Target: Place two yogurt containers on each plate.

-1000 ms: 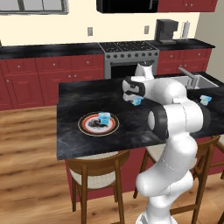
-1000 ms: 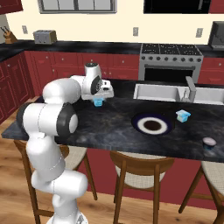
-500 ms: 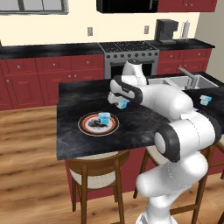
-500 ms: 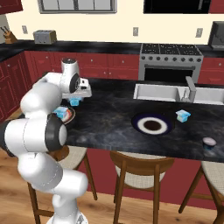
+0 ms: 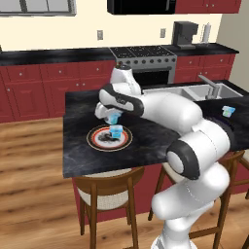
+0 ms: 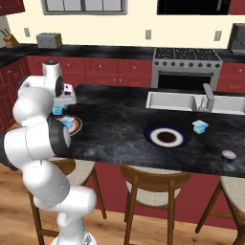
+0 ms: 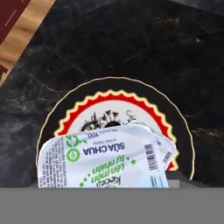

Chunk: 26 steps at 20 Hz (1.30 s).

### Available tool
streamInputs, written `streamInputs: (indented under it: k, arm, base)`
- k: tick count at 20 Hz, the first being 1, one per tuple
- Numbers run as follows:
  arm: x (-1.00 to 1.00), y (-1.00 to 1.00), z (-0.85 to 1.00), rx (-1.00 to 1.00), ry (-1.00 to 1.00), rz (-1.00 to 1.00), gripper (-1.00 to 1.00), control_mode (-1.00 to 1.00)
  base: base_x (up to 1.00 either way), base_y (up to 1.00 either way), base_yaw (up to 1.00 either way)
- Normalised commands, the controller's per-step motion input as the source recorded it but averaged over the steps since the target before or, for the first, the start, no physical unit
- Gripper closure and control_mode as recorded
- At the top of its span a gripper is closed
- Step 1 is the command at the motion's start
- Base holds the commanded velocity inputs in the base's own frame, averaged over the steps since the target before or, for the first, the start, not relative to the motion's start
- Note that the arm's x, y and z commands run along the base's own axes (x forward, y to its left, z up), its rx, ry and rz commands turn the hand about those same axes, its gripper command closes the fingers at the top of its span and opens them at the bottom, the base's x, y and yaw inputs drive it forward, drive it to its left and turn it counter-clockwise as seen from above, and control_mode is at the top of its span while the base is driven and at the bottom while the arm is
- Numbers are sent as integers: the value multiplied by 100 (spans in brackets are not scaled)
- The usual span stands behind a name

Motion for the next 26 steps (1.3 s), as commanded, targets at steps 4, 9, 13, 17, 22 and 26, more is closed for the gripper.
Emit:
streamInputs:
  k: [4, 9, 13, 17, 22, 26]
  arm:
    - [-15, 68, -30, -5, 0, 12, 100, -100]
    - [-1, 17, -28, -7, 0, 3, 100, -100]
    - [0, 0, -39, -10, 0, 0, 100, -100]
    - [0, 0, 0, 0, 0, 0, -100, -100]
    - [-1, 0, 0, 0, 0, 0, -100, -100]
    - [-16, 0, 1, 0, 0, 0, -100, -100]
  base:
    - [0, 0, 0]
    - [0, 0, 0]
    - [0, 0, 0]
    - [0, 0, 0]
    - [0, 0, 0]
    - [0, 0, 0]
